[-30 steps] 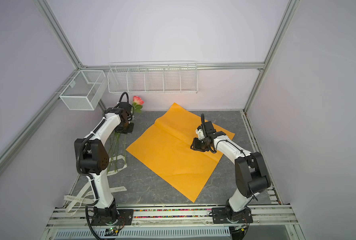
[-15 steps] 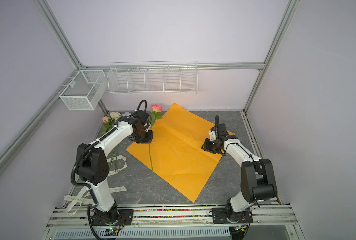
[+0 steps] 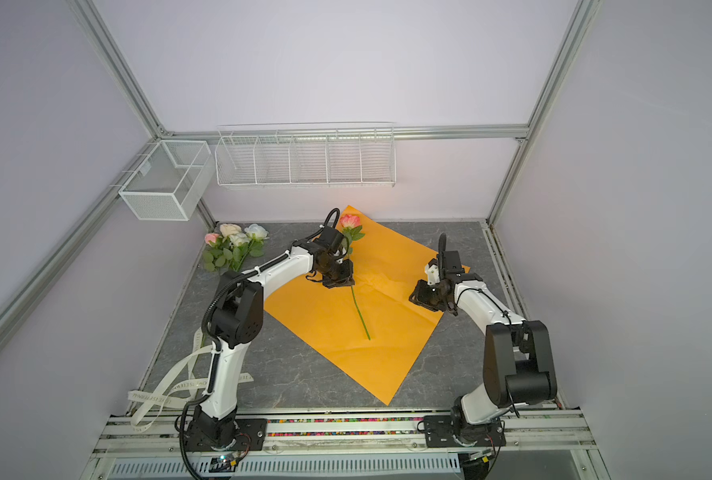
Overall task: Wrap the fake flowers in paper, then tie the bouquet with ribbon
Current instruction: 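Carry the pink rose with the left gripper onto the orange sheet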
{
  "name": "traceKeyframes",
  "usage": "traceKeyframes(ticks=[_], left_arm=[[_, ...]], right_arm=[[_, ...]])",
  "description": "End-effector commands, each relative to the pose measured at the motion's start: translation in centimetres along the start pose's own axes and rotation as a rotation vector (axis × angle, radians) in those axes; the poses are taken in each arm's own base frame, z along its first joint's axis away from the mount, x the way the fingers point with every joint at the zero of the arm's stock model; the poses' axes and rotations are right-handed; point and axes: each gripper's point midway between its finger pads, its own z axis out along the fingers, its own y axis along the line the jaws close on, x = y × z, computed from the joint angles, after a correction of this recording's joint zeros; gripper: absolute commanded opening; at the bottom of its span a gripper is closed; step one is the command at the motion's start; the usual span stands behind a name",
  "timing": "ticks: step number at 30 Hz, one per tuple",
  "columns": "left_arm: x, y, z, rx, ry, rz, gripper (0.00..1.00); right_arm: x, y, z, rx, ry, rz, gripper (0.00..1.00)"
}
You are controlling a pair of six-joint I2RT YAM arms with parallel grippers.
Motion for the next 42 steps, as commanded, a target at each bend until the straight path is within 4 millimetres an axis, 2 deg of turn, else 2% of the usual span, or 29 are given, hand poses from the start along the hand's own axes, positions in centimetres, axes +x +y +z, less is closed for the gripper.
traceKeyframes(ticks=[1, 6, 11, 16, 21, 25, 28, 31, 35, 37, 40, 42], left_arm=[[-0.7, -0.2, 0.6, -0.032, 0.023, 0.014, 0.0], [0.1, 0.9, 2.2, -0.118, 0.087, 0.036, 0.0], [0.7, 0.2, 2.2, -0.074, 0.104, 0.046, 0.0], [0.9, 1.3, 2.8, -0.12, 0.105, 0.034, 0.0], [1.1, 2.0, 3.9, -0.134, 0.122, 0.026, 0.05], [0.8, 2.1, 3.5, -0.161, 0.118, 0.047, 0.17], [0.3, 1.5, 2.1, -0.165, 0.088, 0.055, 0.3], [-0.4, -0.1, 0.2, -0.128, 0.049, 0.073, 0.34], [-1.0, -2.3, -3.6, -0.084, -0.013, 0.113, 0.43], [-1.3, -2.6, -5.8, -0.091, -0.063, 0.136, 0.45], [-1.4, -2.0, -9.0, -0.085, -0.125, 0.163, 0.52], [-1.2, 0.4, -10.3, -0.096, -0.124, 0.13, 0.51]], right_arm=[[1.1, 0.1, -0.5, -0.006, 0.014, -0.026, 0.36], [1.2, 0.2, -0.5, -0.013, 0.016, -0.024, 0.36], [1.2, 0.2, -0.5, -0.016, 0.014, -0.024, 0.36], [1.2, 0.4, -0.4, -0.022, 0.018, -0.026, 0.36], [1.3, 0.4, -0.4, -0.024, 0.019, -0.024, 0.36], [1.3, 0.5, -0.7, -0.023, 0.014, -0.029, 0.36], [1.4, 0.5, -0.8, -0.021, 0.015, -0.03, 0.36], [1.3, 0.6, -0.9, -0.024, 0.012, -0.03, 0.37], [1.2, 0.9, -1.1, -0.031, 0.008, -0.029, 0.37], [1.0, 1.1, -1.2, -0.036, 0.004, -0.033, 0.37], [0.8, 2.1, -1.3, -0.062, 0.001, -0.054, 0.39], [0.8, 3.1, -1.2, -0.089, -0.002, -0.078, 0.4]])
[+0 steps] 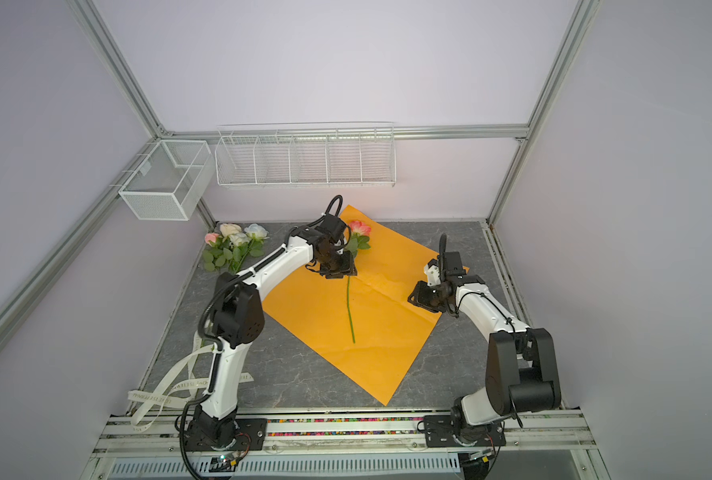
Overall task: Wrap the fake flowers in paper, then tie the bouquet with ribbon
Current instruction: 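Release the pink rose and move the left gripper to grasp a white rose stem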
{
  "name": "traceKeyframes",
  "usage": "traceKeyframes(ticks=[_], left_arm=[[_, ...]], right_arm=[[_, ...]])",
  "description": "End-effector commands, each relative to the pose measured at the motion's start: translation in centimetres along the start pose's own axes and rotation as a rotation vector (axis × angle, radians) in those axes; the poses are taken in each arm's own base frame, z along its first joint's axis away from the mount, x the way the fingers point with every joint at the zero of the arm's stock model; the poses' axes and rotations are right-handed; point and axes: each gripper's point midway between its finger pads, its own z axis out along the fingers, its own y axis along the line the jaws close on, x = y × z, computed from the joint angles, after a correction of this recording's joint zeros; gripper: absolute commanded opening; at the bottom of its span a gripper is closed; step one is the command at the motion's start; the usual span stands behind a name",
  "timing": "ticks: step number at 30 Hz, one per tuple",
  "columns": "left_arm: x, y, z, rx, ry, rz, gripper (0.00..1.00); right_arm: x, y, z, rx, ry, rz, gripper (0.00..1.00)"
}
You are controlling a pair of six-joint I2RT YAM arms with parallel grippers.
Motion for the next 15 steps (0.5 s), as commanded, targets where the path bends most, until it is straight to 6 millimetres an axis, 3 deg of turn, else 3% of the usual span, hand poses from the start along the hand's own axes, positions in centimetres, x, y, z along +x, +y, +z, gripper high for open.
traceKeyframes(ticks=[1, 4, 6, 9, 15], left_arm=[[-0.7, 3.4, -3.3, -0.006, -0.063, -0.017, 0.52], [0.3, 4.2, -3.2, 0.101, -0.015, -0.033, 0.49], [0.7, 6.0, -3.8, 0.015, -0.023, -0.018, 0.49], [0.6, 11.3, -5.3, -0.163, -0.035, -0.062, 0.49], [0.9, 24.6, -8.3, -0.352, -0.005, -0.238, 0.45]], right_arm=[[-0.2, 2.6, -0.4, -0.065, -0.009, -0.068, 0.4], [-0.4, 3.5, 0.4, -0.066, 0.006, -0.086, 0.4], [0.1, 5.2, 1.2, -0.082, 0.029, -0.127, 0.4], [0.4, 6.6, 1.8, -0.085, 0.031, -0.156, 0.4], [1.5, 10.0, 2.9, -0.123, 0.047, -0.237, 0.43]])
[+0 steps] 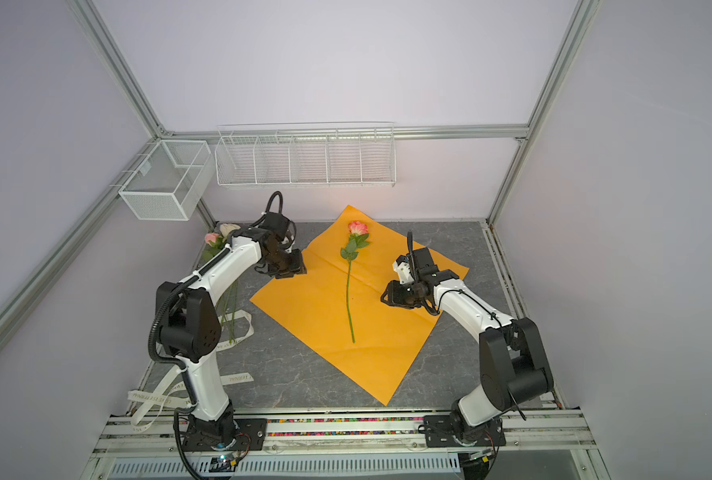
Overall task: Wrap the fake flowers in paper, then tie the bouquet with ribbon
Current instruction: 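Release the pink rose and move the left gripper to grasp a white rose stem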
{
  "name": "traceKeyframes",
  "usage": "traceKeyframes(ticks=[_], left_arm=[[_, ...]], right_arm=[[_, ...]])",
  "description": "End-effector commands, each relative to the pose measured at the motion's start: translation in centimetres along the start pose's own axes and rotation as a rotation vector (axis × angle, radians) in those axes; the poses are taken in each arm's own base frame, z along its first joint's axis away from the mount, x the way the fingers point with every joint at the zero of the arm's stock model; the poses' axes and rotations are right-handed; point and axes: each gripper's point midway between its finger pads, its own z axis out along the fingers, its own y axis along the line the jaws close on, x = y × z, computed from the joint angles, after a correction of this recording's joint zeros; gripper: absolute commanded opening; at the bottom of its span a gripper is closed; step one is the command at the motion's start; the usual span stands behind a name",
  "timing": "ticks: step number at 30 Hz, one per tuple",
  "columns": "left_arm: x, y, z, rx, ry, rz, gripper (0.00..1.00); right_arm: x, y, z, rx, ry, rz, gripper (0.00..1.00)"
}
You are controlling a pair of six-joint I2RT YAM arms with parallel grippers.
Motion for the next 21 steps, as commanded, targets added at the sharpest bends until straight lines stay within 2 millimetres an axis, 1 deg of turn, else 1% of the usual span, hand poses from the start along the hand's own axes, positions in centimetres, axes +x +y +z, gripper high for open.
traceKeyframes(ticks=[1, 3, 5, 8, 9, 12, 15, 18, 21], left_arm=[[-0.2, 9.0, -0.4, -0.155, 0.046, -0.074, 0.44], [-0.7, 12.7, -1.2, -0.207, 0.033, -0.121, 0.44], [-0.9, 15.0, -1.7, -0.227, 0.039, -0.13, 0.45], [-1.0, 17.6, -1.6, -0.296, 0.071, -0.094, 0.45], [-0.9, 18.1, -1.3, -0.313, 0.09, -0.072, 0.44], [-1.3, 19.5, -0.5, -0.385, 0.136, -0.02, 0.37], [-1.9, 20.6, 0.5, -0.432, 0.172, 0.023, 0.32], [-2.5, 21.8, 1.2, -0.483, 0.197, 0.046, 0.32], [-2.9, 22.5, 2.1, -0.505, 0.227, 0.059, 0.32]], right_arm=[[-0.8, 2.1, 0.7, -0.025, -0.019, -0.056, 0.44], [-0.7, 3.3, 1.3, -0.043, -0.017, -0.087, 0.45], [-0.7, 4.5, 1.7, -0.056, -0.017, -0.117, 0.46], [-0.7, 5.7, 2.4, -0.062, -0.008, -0.147, 0.47], [-0.7, 6.0, 2.7, -0.063, -0.003, -0.151, 0.47], [-0.6, 6.7, 3.7, -0.068, 0.024, -0.165, 0.46], [-0.7, 7.0, 4.2, -0.068, 0.038, -0.173, 0.46], [-0.8, 6.9, 4.4, -0.059, 0.05, -0.174, 0.46], [-0.7, 6.7, 4.6, -0.046, 0.058, -0.178, 0.46]])
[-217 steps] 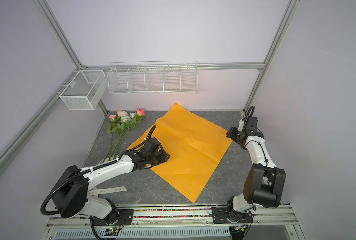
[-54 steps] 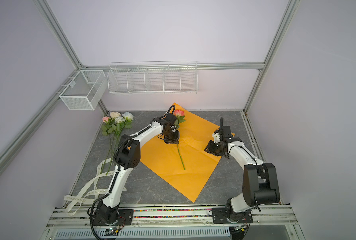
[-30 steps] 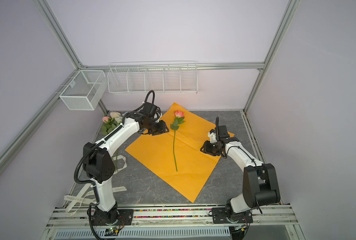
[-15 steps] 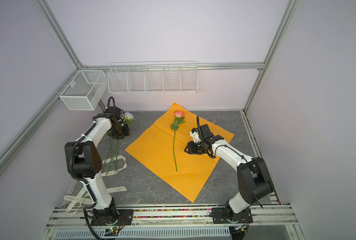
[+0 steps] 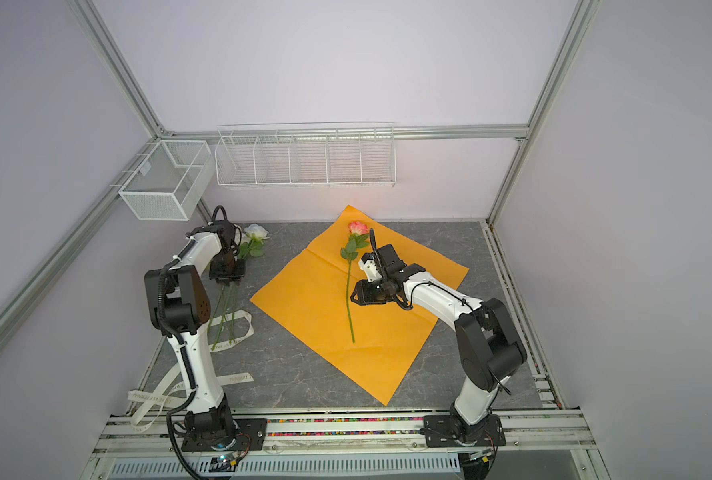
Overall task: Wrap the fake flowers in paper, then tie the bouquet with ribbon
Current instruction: 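Release the pink rose and move the left gripper to grasp a white rose stem, then carry the white rose with the left gripper onto the sheet beside the pink rose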
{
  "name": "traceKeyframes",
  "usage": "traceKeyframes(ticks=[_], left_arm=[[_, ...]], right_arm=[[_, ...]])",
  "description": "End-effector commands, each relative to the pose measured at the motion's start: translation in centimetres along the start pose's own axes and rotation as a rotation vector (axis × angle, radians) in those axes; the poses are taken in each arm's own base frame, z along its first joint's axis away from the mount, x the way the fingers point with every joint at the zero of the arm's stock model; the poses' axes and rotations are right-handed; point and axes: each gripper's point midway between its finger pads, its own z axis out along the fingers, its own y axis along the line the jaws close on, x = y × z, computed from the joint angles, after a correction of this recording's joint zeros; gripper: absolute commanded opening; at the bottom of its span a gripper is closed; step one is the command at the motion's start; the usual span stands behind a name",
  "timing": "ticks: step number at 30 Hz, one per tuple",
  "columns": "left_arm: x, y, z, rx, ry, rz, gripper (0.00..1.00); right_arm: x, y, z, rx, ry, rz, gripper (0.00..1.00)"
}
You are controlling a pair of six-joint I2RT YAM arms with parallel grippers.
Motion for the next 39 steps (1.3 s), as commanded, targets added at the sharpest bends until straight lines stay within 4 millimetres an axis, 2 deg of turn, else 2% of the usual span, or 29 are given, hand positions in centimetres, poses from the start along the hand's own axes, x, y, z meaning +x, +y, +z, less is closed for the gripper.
traceKeyframes(ticks=[1, 9, 13, 17, 22, 26, 30, 34, 36, 38, 39], left_arm=[[-0.2, 1.5, 0.1, -0.071, 0.043, 0.059, 0.32], [-0.2, 2.1, 2.5, -0.102, 0.099, 0.08, 0.29], [0.0, 2.2, 3.1, -0.097, 0.109, 0.084, 0.17], [0.2, 1.6, 2.4, -0.054, 0.106, 0.077, 0.02], [0.4, 0.2, -0.6, -0.008, 0.068, 0.092, 0.0], [0.9, -2.2, -4.2, 0.054, 0.018, 0.104, 0.0], [2.8, -5.6, -7.1, 0.153, 0.007, 0.079, 0.0], [4.3, -8.0, -8.9, 0.213, -0.034, 0.012, 0.0], [4.9, -10.3, -9.6, 0.304, -0.057, 0.005, 0.0], [5.4, -11.8, -10.1, 0.326, -0.082, -0.032, 0.0], [5.7, -13.3, -10.5, 0.359, -0.092, -0.018, 0.0]], right_arm=[[-0.1, 0.0, 0.1, 0.015, 0.013, -0.016, 0.46], [0.1, -0.3, 0.5, 0.023, 0.026, -0.004, 0.46], [0.0, -0.2, 0.5, 0.015, 0.025, -0.004, 0.46], [-0.1, 0.0, 0.5, 0.008, 0.022, -0.002, 0.46], [-0.2, 0.3, 0.3, -0.004, 0.013, 0.011, 0.46], [-0.3, 0.4, -0.2, -0.003, -0.007, 0.011, 0.46], [-0.3, -0.5, -1.3, 0.042, -0.039, 0.02, 0.46], [-0.1, -1.5, -2.9, 0.07, -0.074, 0.036, 0.46], [0.2, -2.1, -3.6, 0.082, -0.086, 0.046, 0.46], [0.5, -2.8, -4.3, 0.099, -0.101, 0.058, 0.46], [0.6, -3.0, -4.7, 0.103, -0.109, 0.061, 0.46]])
